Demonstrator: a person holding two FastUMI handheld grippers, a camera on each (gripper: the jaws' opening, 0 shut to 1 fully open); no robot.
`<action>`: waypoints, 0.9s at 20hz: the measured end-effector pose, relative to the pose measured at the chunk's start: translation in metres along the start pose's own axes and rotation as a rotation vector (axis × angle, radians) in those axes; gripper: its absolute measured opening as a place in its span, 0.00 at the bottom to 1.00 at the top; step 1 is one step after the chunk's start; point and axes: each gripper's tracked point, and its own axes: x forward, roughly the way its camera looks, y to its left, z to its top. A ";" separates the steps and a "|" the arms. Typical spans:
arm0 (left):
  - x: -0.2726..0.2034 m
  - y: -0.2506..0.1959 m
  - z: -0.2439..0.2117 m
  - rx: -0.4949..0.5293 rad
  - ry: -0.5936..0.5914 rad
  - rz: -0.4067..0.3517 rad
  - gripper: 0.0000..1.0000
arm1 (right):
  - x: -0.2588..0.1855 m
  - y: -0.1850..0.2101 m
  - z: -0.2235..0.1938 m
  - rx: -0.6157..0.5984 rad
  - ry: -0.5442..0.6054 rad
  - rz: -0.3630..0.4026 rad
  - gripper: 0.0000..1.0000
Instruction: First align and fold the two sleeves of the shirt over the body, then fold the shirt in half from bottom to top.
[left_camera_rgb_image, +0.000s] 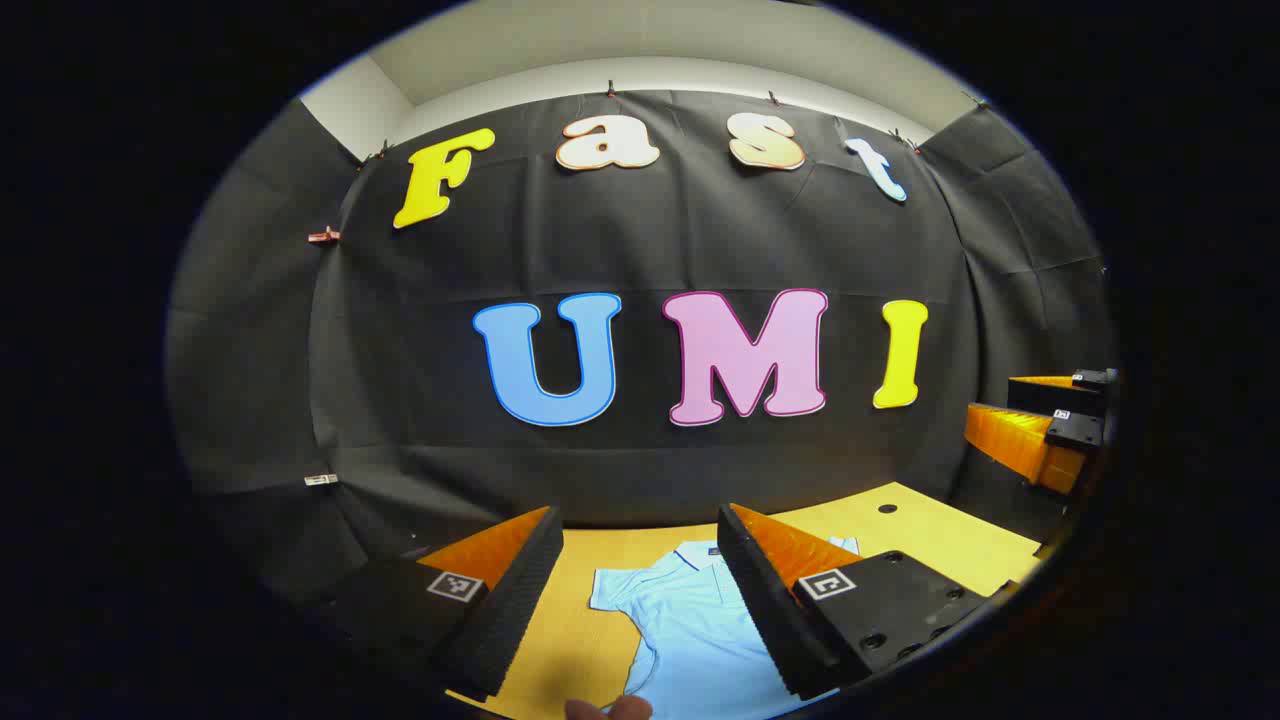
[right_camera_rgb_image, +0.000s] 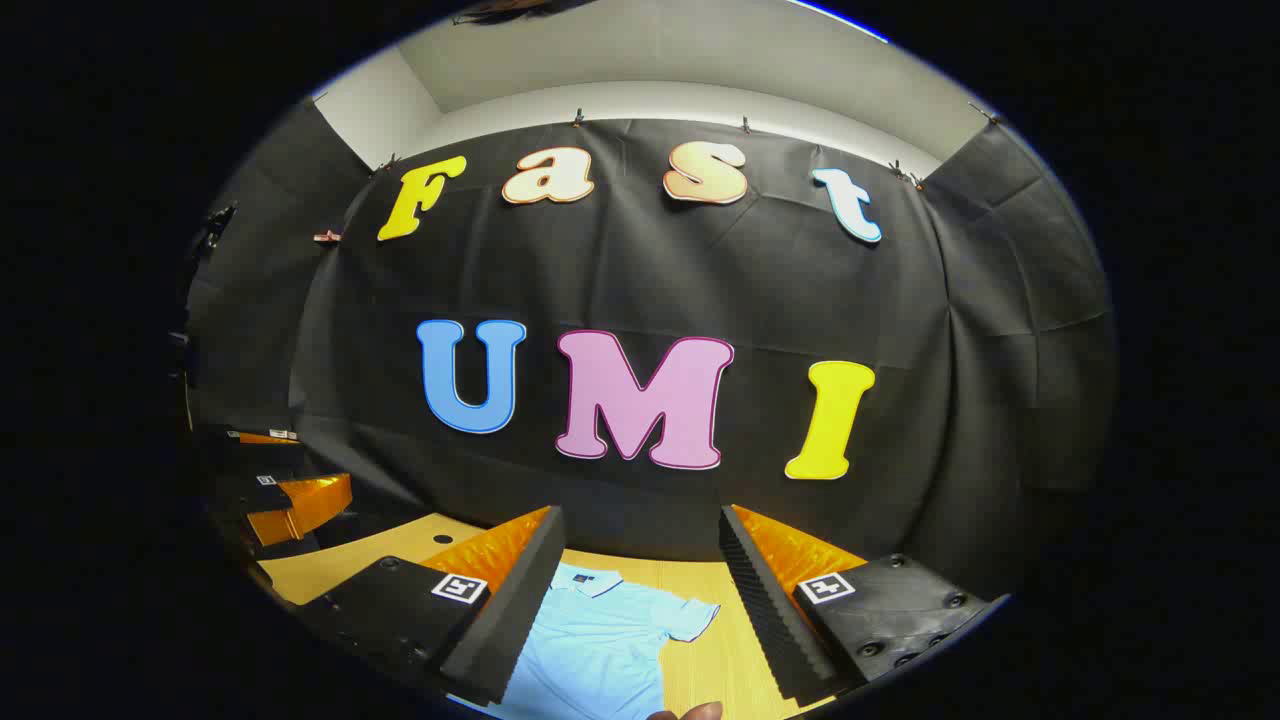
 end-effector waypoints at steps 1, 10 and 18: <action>0.000 0.001 -0.002 -0.001 -0.001 -0.002 0.98 | -0.001 0.001 0.000 -0.001 0.000 -0.002 0.96; -0.001 0.003 -0.004 0.001 0.002 -0.010 0.98 | -0.003 0.003 -0.002 -0.006 0.011 -0.008 0.96; -0.002 0.002 -0.004 0.009 0.008 -0.015 0.99 | 0.002 0.003 -0.010 -0.007 0.035 -0.006 0.96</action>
